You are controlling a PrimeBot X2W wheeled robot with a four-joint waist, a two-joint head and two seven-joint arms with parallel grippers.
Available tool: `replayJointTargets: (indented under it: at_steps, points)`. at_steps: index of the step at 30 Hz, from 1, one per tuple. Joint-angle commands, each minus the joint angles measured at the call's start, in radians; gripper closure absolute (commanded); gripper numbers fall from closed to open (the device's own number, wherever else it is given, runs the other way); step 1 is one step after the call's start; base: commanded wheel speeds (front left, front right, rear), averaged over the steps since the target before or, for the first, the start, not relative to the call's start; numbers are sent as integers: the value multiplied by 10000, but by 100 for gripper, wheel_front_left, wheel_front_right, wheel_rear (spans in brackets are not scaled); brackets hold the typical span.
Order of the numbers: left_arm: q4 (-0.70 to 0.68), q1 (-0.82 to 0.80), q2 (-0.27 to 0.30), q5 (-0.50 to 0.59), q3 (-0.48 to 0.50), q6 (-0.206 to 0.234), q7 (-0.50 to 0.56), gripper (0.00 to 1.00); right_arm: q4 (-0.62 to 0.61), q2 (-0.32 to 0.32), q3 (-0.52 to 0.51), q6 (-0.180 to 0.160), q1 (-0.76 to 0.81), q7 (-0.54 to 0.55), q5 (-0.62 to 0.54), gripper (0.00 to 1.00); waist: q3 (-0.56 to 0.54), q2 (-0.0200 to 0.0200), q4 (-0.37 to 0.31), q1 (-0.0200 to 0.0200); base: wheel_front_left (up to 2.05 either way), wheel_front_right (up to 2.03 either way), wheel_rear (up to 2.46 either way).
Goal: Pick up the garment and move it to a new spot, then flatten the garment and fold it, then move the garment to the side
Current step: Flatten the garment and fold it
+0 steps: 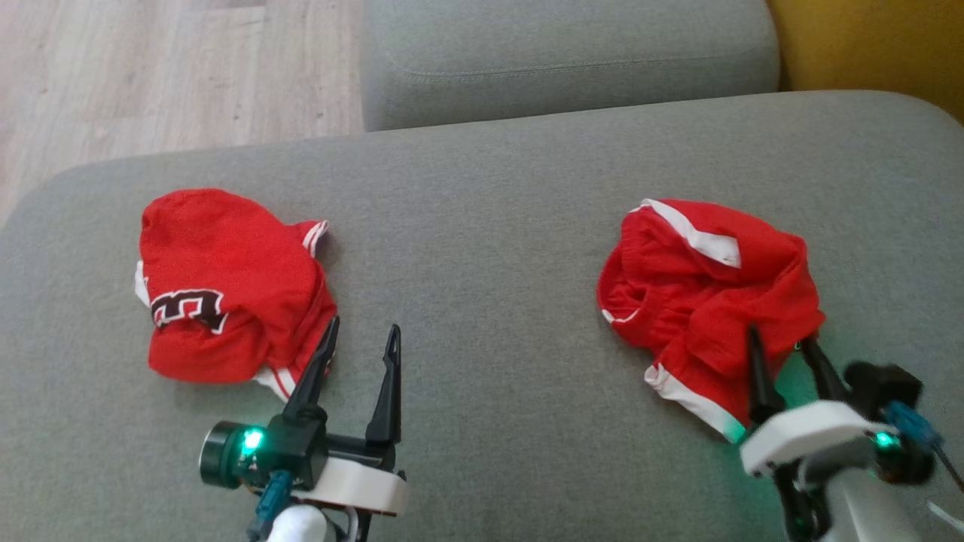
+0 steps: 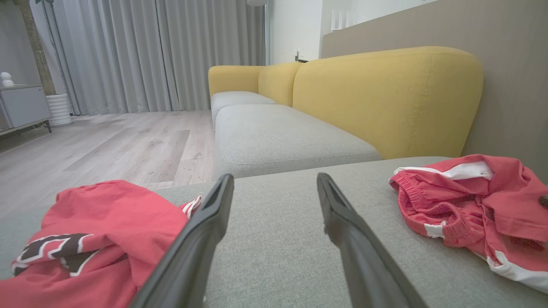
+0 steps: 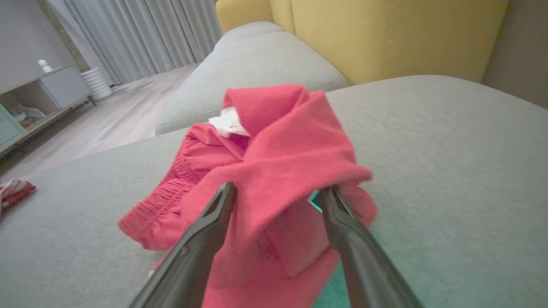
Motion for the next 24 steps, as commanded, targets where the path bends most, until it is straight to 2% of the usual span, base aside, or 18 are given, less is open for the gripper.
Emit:
replayJointTargets:
  at_steps: [1, 6, 14, 19, 24]
  points:
    - [-346, -283, -16, 59, 383, 14, -97, 0, -374, -35, 95, 77, -84, -15, -160, 0, -6, 0, -59, 0, 0, 0, 0]
    - [-397, -242, -20, 62, 479, -4, -97, 0, -1091, -35, -398, 77, 241, -153, -499, 0, -31, 0, -335, 0, 0, 0, 0]
    - [-434, -243, -69, 108, 533, -54, -97, 0, -3118, -35, -627, 77, 732, -488, -891, 0, -158, 0, -534, 0, 0, 0, 0]
    - [-439, -238, -105, 146, 510, -107, -97, 0, -4424, -35, -128, 77, 982, -627, -966, 0, -202, 0, -445, 0, 0, 0, 0]
    - [-450, -202, -149, 164, 505, -140, -97, 0, -4845, -35, 589, 77, 1428, -478, -1074, 0, -208, 0, -201, 0, 0, 0, 0]
